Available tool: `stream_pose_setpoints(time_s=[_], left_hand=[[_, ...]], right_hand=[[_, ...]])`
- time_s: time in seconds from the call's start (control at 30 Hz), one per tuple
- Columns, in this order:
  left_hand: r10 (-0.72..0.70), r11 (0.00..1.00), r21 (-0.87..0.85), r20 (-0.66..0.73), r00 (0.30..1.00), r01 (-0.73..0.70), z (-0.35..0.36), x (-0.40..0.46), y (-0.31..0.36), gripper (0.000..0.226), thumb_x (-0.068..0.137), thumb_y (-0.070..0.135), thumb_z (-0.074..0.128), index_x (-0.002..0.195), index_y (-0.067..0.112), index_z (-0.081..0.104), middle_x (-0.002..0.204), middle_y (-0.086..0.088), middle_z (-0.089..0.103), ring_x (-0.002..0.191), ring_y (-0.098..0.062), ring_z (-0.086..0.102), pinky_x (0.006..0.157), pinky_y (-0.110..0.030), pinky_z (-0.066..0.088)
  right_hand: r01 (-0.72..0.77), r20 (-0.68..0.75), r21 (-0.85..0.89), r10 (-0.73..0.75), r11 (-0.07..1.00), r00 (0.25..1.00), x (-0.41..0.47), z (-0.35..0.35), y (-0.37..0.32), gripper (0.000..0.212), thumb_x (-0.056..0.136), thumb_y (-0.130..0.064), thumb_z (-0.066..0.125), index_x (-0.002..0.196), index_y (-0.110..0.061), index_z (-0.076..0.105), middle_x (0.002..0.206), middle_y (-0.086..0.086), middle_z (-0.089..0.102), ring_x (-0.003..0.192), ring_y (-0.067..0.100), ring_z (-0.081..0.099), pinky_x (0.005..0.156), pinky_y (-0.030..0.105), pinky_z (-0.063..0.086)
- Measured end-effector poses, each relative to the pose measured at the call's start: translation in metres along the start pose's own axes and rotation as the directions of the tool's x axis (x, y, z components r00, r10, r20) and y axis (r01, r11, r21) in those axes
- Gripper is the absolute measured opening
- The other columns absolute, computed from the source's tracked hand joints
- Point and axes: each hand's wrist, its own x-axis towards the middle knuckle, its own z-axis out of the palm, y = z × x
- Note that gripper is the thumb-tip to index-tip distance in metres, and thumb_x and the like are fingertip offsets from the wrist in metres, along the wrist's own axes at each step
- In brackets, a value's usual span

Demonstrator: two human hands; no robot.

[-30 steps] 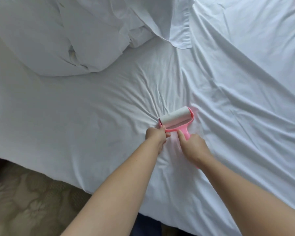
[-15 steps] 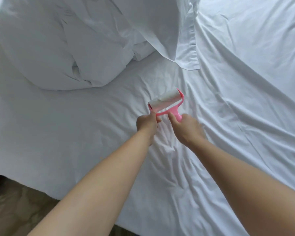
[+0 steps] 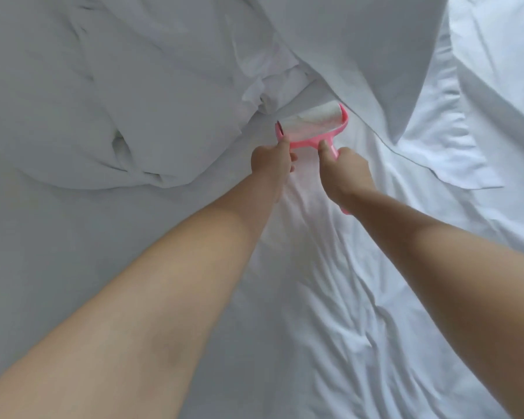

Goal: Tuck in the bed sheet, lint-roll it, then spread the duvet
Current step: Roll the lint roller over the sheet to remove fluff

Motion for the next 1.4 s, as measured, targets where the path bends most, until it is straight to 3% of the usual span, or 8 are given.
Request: stream_pose_setpoints(time_s=[0.1,0.33,0.47,0.67,0.83,0.97,1.2,1.4], left_hand=[[-0.079,0.997,0.026,0.013,0.997,0.078,0.002,0.012,0.005,0.026,0.094,0.028,0.053,0.106,0.007,0.063,0.068,0.004,0.058,0.051,-0.008,0.046,0.042,-0.017,0.031],[-0.177,0.984,0.03,-0.023,0.984,0.178,0.007,0.0,-0.011,0.02,0.095,0.028,0.054,0.097,0.009,0.061,0.065,0.005,0.057,0.048,-0.008,0.042,0.036,-0.011,0.024],[-0.189,0.98,0.053,-0.04,0.981,0.191,0.01,-0.021,-0.025,0.024,0.095,0.03,0.054,0.082,0.01,0.058,0.064,0.005,0.057,0.048,-0.009,0.042,0.04,-0.015,0.027],[-0.225,0.971,0.079,-0.034,0.974,0.227,0.008,-0.066,-0.059,0.021,0.095,0.028,0.056,0.084,0.01,0.06,0.063,0.004,0.056,0.046,-0.007,0.041,0.03,-0.007,0.021],[-0.231,0.972,0.04,-0.017,0.973,0.232,0.011,-0.113,-0.089,0.021,0.095,0.023,0.057,0.079,0.01,0.06,0.062,0.002,0.054,0.027,-0.002,0.035,0.029,-0.007,0.021],[-0.273,0.959,0.068,-0.044,0.961,0.275,0.015,-0.147,-0.109,0.016,0.094,0.025,0.057,0.096,0.011,0.064,0.064,0.005,0.056,0.042,-0.005,0.041,0.031,-0.011,0.023],[-0.395,0.916,0.085,0.021,0.918,0.392,0.016,-0.203,-0.144,0.018,0.094,0.023,0.055,0.078,0.016,0.058,0.067,0.006,0.057,0.051,-0.007,0.04,0.04,-0.017,0.023],[-0.312,0.948,-0.05,0.063,0.948,0.315,0.011,-0.185,-0.115,0.022,0.095,0.02,0.047,0.075,0.016,0.054,0.067,0.005,0.054,0.05,-0.008,0.037,0.035,-0.012,0.022]], right_hand=[[-0.056,0.037,-0.017,0.057,0.998,0.998,0.009,0.008,0.0,0.065,0.096,-0.056,0.024,0.136,-0.009,0.045,0.13,0.017,0.056,0.112,0.036,0.058,0.082,0.036,0.043],[-0.165,0.102,-0.022,0.167,0.986,0.981,-0.007,0.011,0.01,0.053,0.096,-0.056,0.026,0.107,-0.01,0.05,0.109,0.014,0.06,0.094,0.032,0.063,0.084,0.04,0.052],[-0.195,0.125,-0.022,0.196,0.981,0.973,-0.029,0.005,0.025,0.056,0.096,-0.056,0.028,0.111,-0.008,0.052,0.106,0.016,0.061,0.093,0.034,0.063,0.082,0.039,0.052],[-0.172,0.153,-0.032,0.175,0.985,0.973,-0.079,-0.003,0.06,0.051,0.096,-0.055,0.028,0.1,-0.01,0.051,0.103,0.017,0.063,0.09,0.034,0.063,0.076,0.036,0.051],[-0.164,0.171,-0.058,0.172,0.985,0.97,-0.123,-0.016,0.088,0.049,0.097,-0.055,0.027,0.099,-0.011,0.05,0.096,0.011,0.055,0.089,0.033,0.062,0.076,0.039,0.052],[-0.151,0.189,-0.083,0.164,0.985,0.968,-0.155,-0.028,0.112,0.056,0.097,-0.054,0.028,0.107,-0.006,0.055,0.105,0.017,0.06,0.093,0.035,0.061,0.076,0.036,0.05],[-0.17,0.231,-0.139,0.199,0.976,0.952,-0.214,-0.051,0.149,0.059,0.096,-0.056,0.026,0.108,-0.008,0.057,0.103,0.013,0.061,0.091,0.033,0.061,0.073,0.036,0.048],[-0.023,0.161,-0.14,0.045,0.99,0.986,-0.182,-0.059,0.118,0.053,0.093,-0.061,0.028,0.093,-0.014,0.052,0.092,0.007,0.059,0.085,0.03,0.062,0.074,0.039,0.049]])
